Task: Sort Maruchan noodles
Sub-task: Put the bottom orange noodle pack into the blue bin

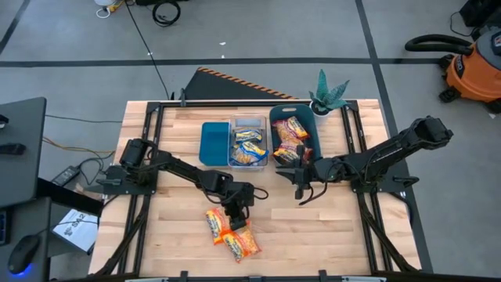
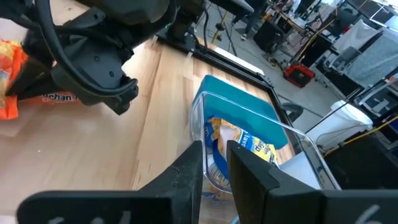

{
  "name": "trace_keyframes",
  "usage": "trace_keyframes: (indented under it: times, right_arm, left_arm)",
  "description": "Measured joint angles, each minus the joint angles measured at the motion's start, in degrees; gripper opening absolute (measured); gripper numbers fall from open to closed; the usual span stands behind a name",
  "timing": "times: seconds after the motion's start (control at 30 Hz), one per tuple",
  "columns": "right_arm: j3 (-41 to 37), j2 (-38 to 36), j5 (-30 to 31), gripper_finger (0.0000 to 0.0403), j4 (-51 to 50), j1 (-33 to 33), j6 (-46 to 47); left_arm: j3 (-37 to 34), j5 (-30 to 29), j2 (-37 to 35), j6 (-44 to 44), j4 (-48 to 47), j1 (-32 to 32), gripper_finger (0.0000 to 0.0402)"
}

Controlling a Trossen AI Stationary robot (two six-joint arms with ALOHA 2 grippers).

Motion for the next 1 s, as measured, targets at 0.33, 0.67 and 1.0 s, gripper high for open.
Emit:
trace_keyframes:
  times: [0.33, 0.67, 1.0]
  right_arm:
    - [0.0, 0.0, 0.0, 0.0079, -0.3, 0.0, 0.4]
    - [0.0, 0.0, 0.0, 0.0079, -0.4, 0.0, 0.7]
    - [0.0, -0.1, -0.2, 0.0079, -0.5, 0.0, 0.9]
  left_arm:
    - [0.0, 7.2, -3.5, 3.1, -0.8, 1.9, 0.0004]
    - [0.0, 7.0, -20.2, 10.5, -15.5, 7.7, 0.0002]
    - [0.0, -11.0, -37.4, 12.4, -29.4, 16.2, 0.0003]
